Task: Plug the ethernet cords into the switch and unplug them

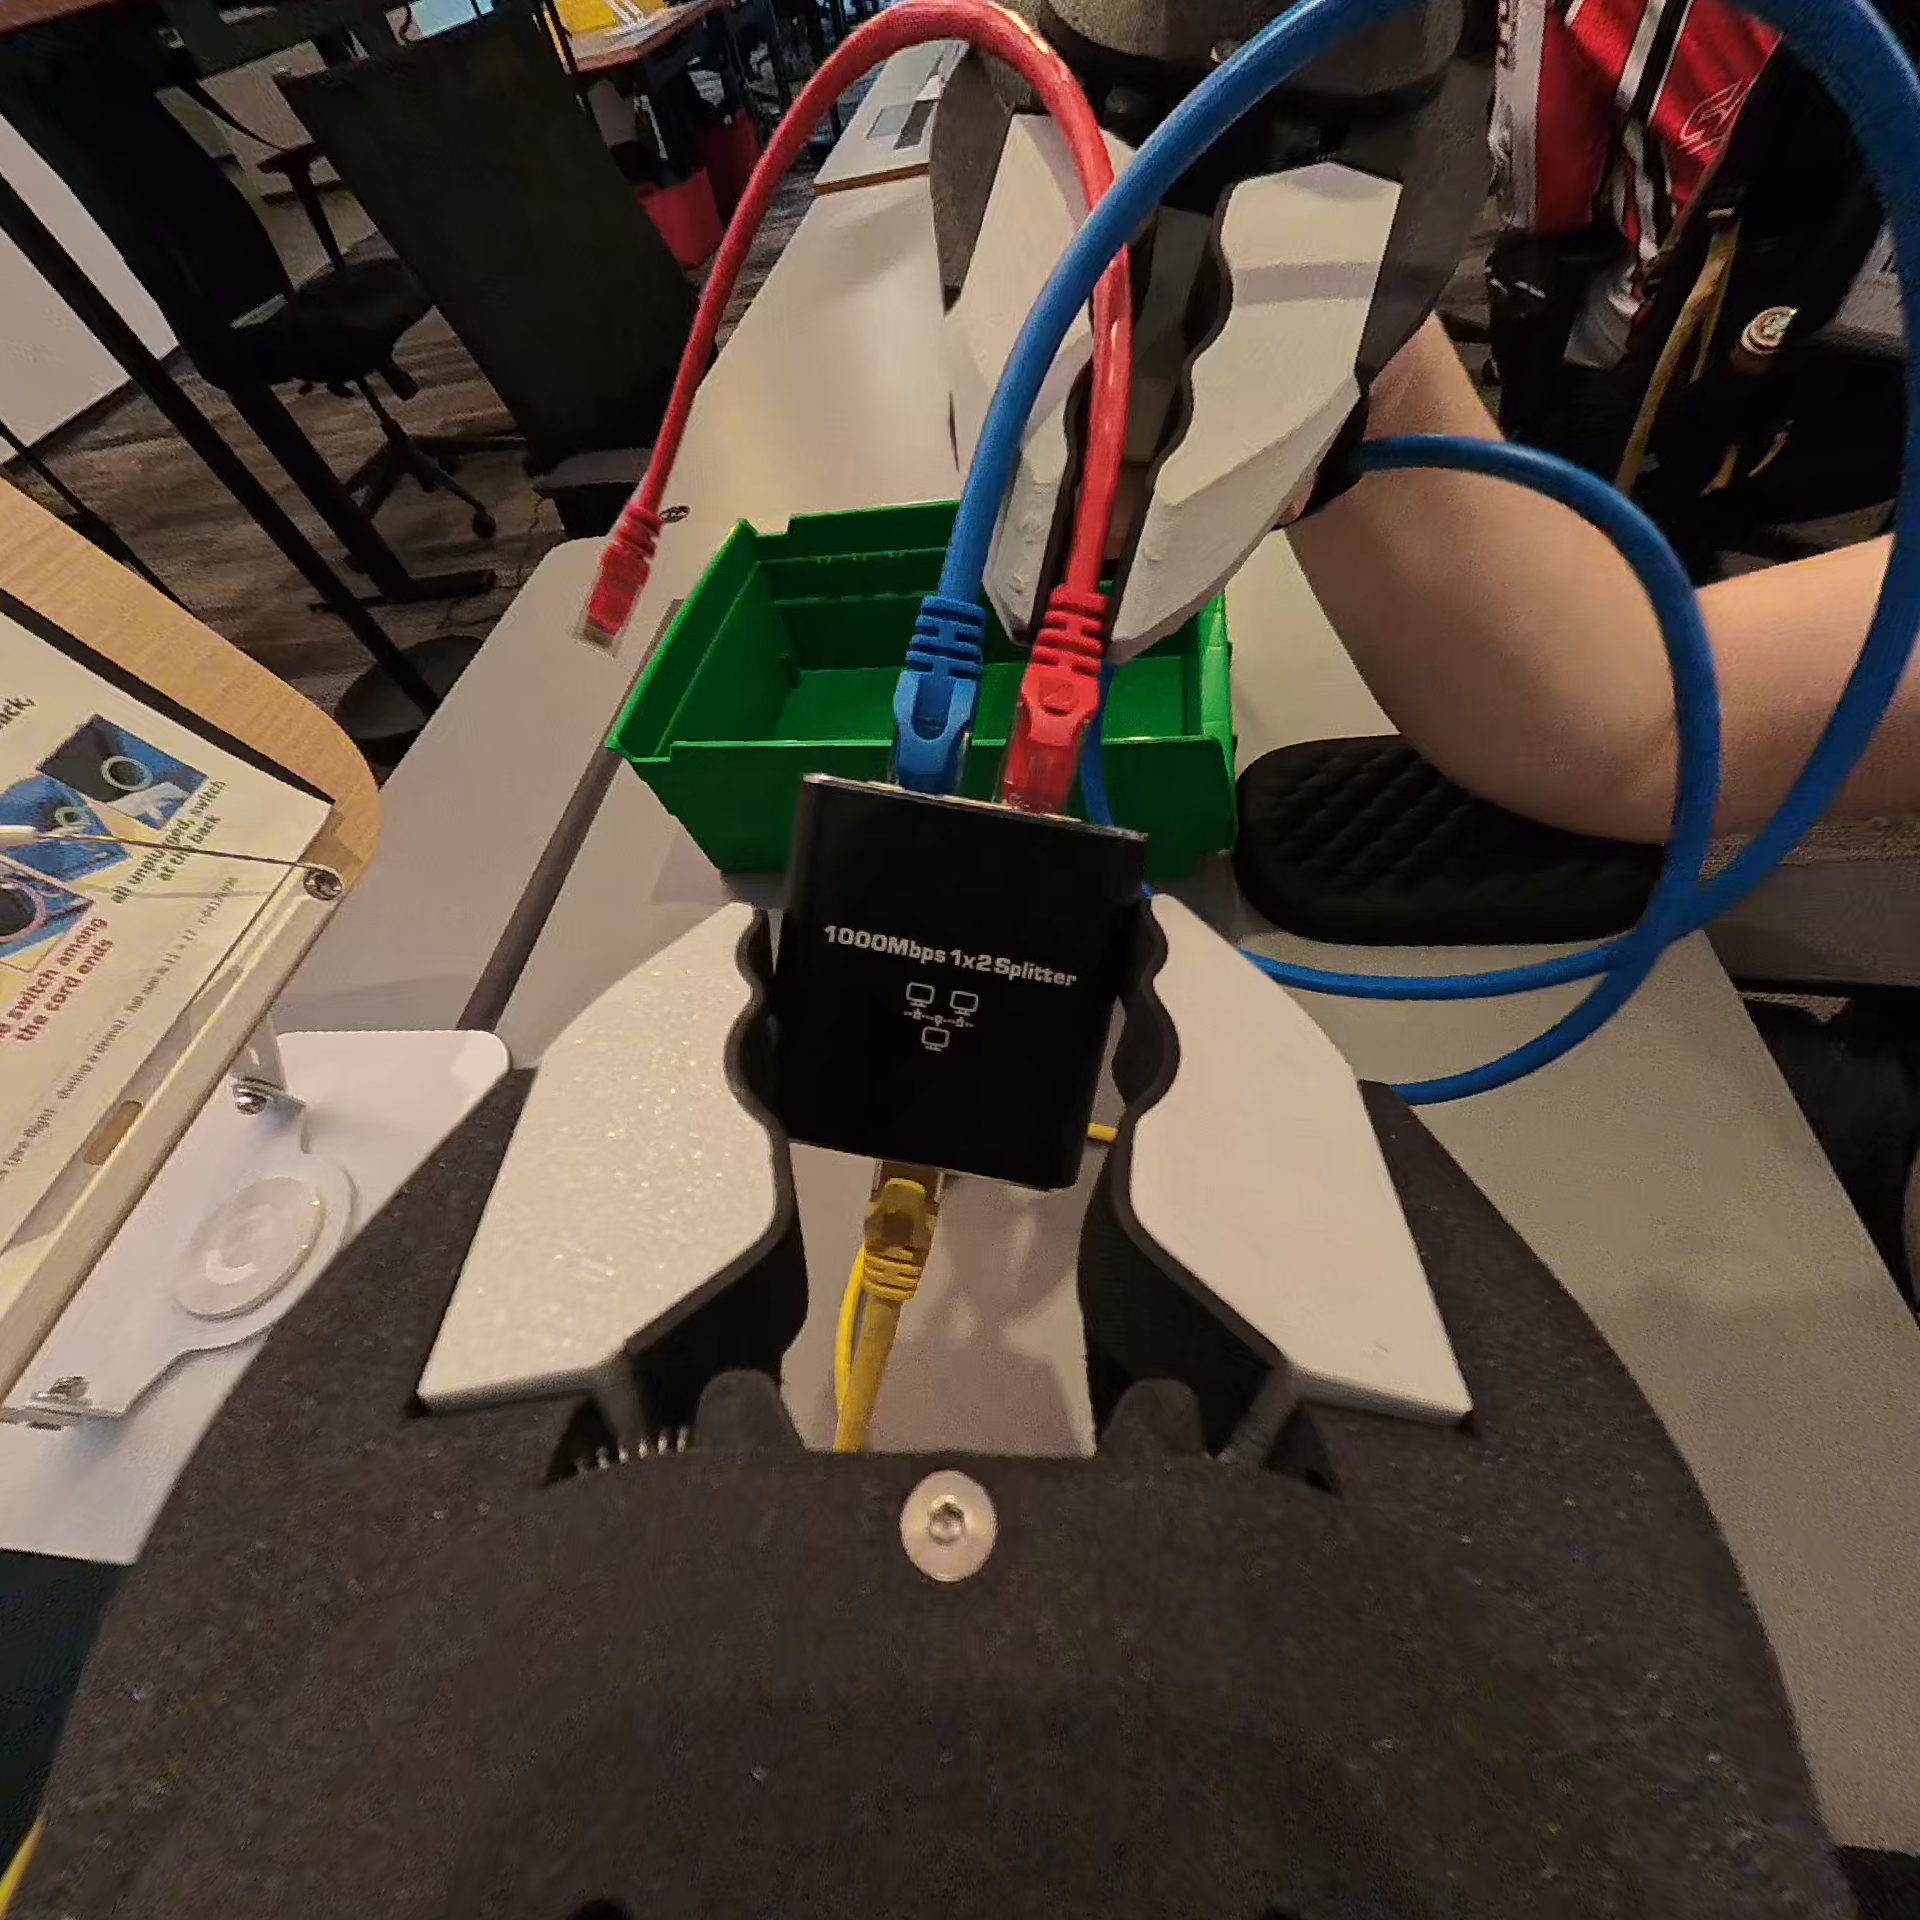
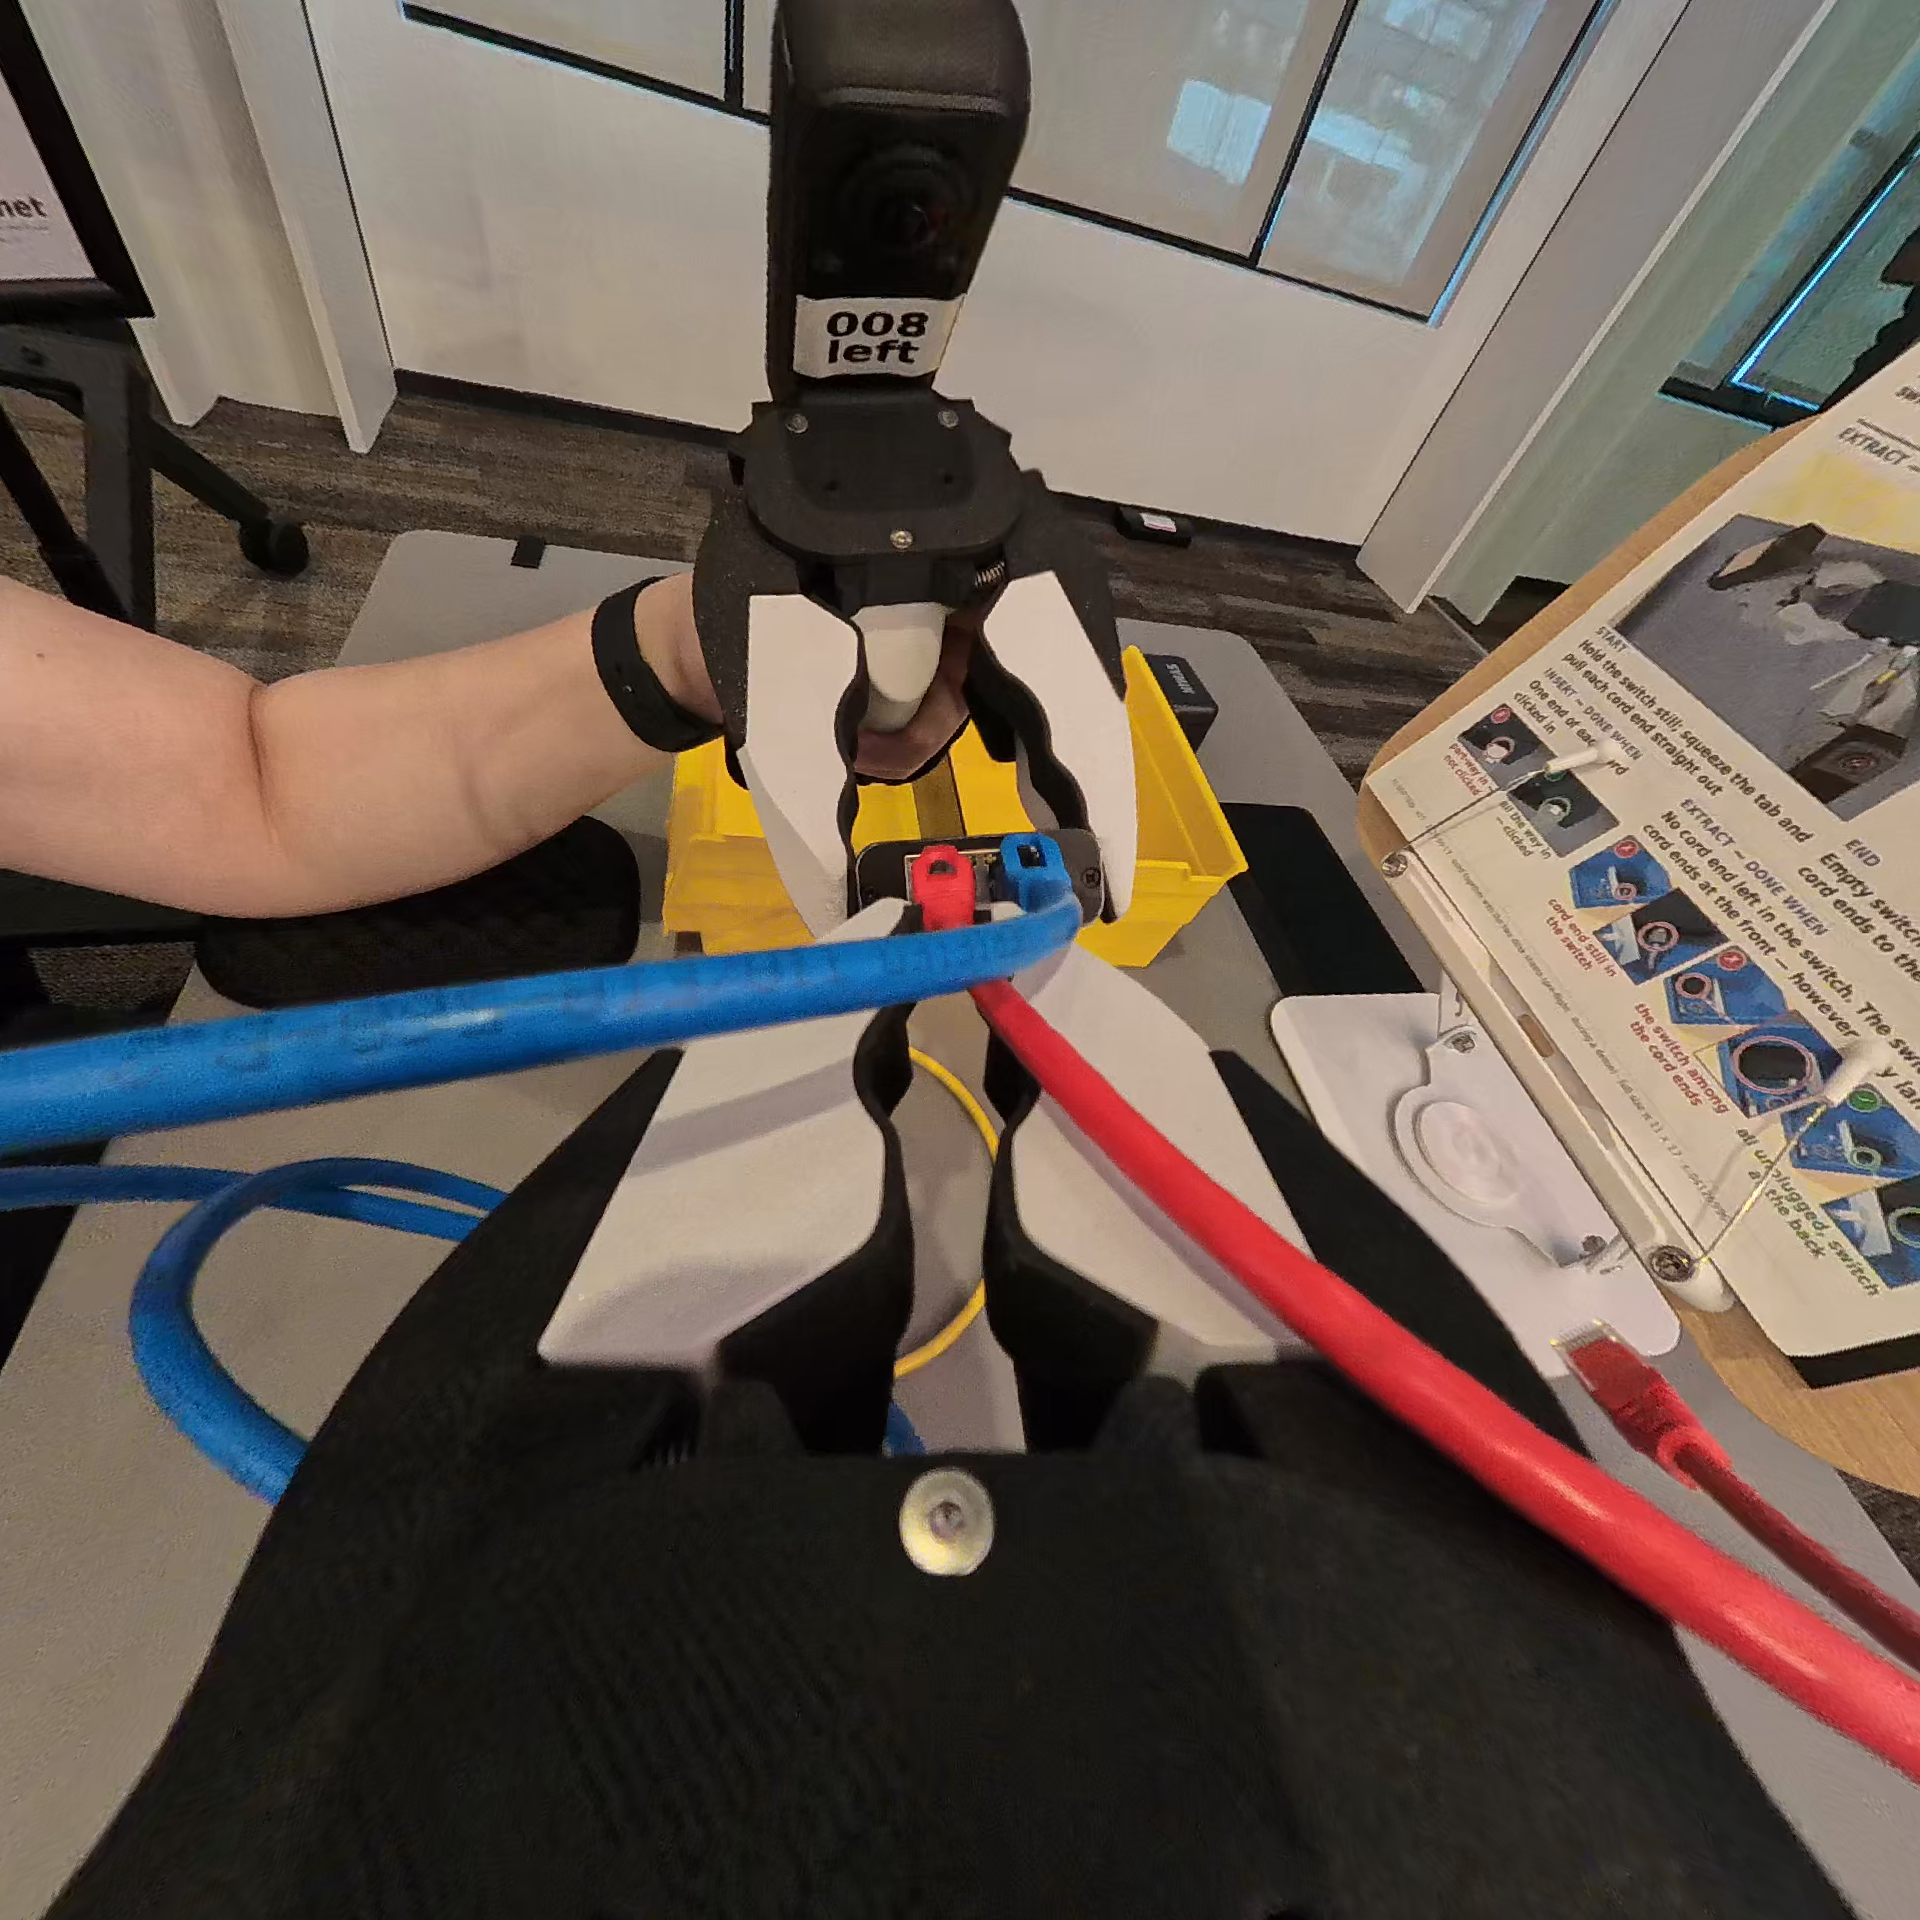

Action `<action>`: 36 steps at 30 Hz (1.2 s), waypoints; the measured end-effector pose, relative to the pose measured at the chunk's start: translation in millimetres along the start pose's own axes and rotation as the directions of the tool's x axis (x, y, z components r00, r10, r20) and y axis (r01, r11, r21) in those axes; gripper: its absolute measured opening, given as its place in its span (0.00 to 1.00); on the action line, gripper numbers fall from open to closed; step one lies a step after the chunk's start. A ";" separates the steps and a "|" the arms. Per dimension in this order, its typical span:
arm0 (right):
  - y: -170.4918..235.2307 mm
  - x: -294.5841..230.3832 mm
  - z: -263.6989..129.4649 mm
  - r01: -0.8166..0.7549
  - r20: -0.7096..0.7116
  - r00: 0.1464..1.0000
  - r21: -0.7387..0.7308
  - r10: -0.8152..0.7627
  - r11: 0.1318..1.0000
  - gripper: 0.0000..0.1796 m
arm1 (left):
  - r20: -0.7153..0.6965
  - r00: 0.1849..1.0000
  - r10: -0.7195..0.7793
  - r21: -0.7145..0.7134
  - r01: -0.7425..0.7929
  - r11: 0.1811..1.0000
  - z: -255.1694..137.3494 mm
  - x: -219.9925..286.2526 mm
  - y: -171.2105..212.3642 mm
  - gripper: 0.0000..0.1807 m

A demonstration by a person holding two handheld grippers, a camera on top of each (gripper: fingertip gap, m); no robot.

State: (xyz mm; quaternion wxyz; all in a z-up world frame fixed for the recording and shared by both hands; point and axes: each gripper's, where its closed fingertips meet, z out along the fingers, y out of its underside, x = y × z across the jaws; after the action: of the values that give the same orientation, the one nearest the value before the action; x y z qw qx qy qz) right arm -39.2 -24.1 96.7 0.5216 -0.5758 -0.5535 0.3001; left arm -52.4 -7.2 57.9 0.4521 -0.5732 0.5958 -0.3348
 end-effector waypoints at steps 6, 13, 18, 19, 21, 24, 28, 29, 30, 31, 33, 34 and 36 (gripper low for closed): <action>10.5 2.9 5.2 -0.019 0.010 1.000 -0.032 0.019 0.999 0.06 | 0.042 0.999 0.015 -0.082 -0.011 0.997 3.7 -4.4 11.7 0.35; 17.0 3.8 10.0 -0.012 0.008 1.000 -0.056 0.013 0.998 0.06 | 0.054 0.998 0.023 -0.135 -0.016 0.991 9.2 -6.5 21.5 0.35; 23.3 5.3 11.3 -0.020 0.004 1.000 -0.083 0.020 0.996 0.06 | 0.047 0.999 0.010 -0.139 -0.003 0.990 14.4 -7.4 25.6 0.34; 23.8 5.3 11.9 -0.022 0.004 1.000 -0.085 0.022 0.996 0.06 | 0.047 0.999 0.010 -0.145 -0.003 0.989 14.9 -7.6 26.8 0.34; 24.2 5.3 13.1 -0.030 0.010 0.999 -0.077 0.030 0.997 0.06 | 0.044 0.999 0.004 -0.144 0.002 0.990 15.3 -7.7 27.9 0.34; 24.3 5.6 14.7 -0.037 0.020 0.999 -0.065 0.038 0.997 0.06 | 0.033 0.999 -0.007 -0.135 0.011 0.991 14.0 -7.7 28.0 0.34; 25.2 5.4 15.8 -0.037 0.023 0.999 -0.062 0.038 0.997 0.06 | 0.021 1.000 -0.018 -0.121 0.021 0.992 14.1 -7.4 28.7 0.34; 24.6 5.5 15.7 -0.038 0.024 0.999 -0.056 0.039 0.998 0.06 | 0.013 1.000 -0.026 -0.109 0.027 0.994 14.1 -7.0 27.7 0.34; 24.2 6.1 15.8 -0.038 0.020 0.999 -0.052 0.039 0.998 0.06 | 0.015 0.999 -0.028 -0.102 0.030 0.994 14.0 -7.7 27.1 0.34; 24.5 5.8 16.1 -0.037 0.022 0.999 -0.053 0.038 0.998 0.06 | 0.015 1.000 -0.027 -0.107 0.029 0.994 13.9 -7.5 27.5 0.34; 25.2 6.4 17.2 -0.034 0.017 0.999 -0.054 0.035 0.998 0.06 | 0.021 0.999 -0.025 -0.108 0.027 0.994 13.8 -8.5 28.1 0.34; 24.8 5.7 17.6 -0.033 0.020 0.999 -0.051 0.034 0.998 0.06 | 0.007 0.999 -0.036 -0.103 0.037 0.994 14.0 -7.1 28.2 0.34; 24.0 5.8 17.9 -0.030 0.017 0.999 -0.045 0.031 0.999 0.06 | 0.005 0.999 -0.038 -0.094 0.039 0.995 14.1 -7.1 27.1 0.34</action>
State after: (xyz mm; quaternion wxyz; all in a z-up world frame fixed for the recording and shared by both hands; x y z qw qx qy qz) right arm -46.7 -10.1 70.7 0.4989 -0.5932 -0.5558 0.3005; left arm -50.2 4.6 28.9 0.4193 -0.6057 0.5989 -0.3141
